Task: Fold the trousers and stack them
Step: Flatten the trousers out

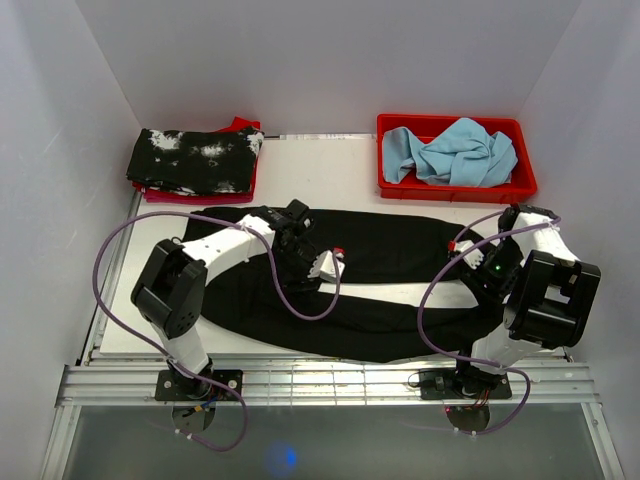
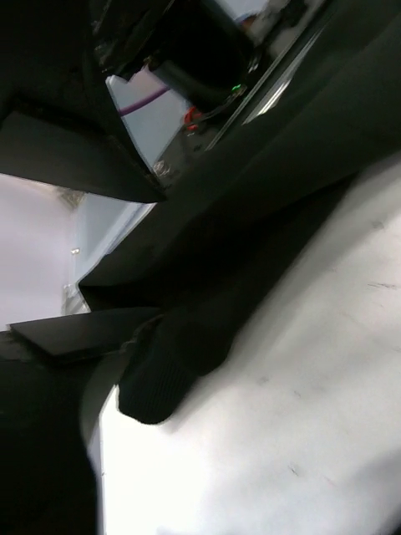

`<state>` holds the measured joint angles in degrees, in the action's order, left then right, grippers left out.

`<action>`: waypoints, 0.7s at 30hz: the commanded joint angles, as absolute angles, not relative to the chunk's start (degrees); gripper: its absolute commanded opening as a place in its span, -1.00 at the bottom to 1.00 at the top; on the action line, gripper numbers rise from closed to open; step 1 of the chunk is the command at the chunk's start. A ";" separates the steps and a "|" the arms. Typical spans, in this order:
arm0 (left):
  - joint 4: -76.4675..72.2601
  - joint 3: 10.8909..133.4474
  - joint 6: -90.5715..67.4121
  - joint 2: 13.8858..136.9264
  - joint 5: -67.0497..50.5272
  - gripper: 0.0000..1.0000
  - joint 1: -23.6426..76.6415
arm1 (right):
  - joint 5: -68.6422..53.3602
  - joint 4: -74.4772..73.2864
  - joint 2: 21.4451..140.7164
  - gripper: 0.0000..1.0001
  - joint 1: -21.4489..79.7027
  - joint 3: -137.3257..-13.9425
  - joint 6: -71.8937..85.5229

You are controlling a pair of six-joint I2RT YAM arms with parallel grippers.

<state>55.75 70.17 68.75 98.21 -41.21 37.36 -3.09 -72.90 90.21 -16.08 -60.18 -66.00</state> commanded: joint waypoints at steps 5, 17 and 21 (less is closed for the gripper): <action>47.46 69.17 70.31 102.47 -34.72 0.22 40.16 | 2.11 -72.42 87.54 0.22 -16.44 -56.60 -71.45; 47.64 66.71 69.79 98.53 -33.92 -1.00 39.82 | 3.43 -71.72 88.86 0.25 -17.40 -56.69 -71.02; 48.25 68.02 66.98 94.58 -35.42 -1.00 38.41 | 3.69 -71.54 89.30 0.25 -17.75 -57.13 -71.02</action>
<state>47.94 66.78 68.84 100.60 -33.41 39.57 2.72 -71.44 88.90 -17.26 -56.55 -69.23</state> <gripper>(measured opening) 0.018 0.624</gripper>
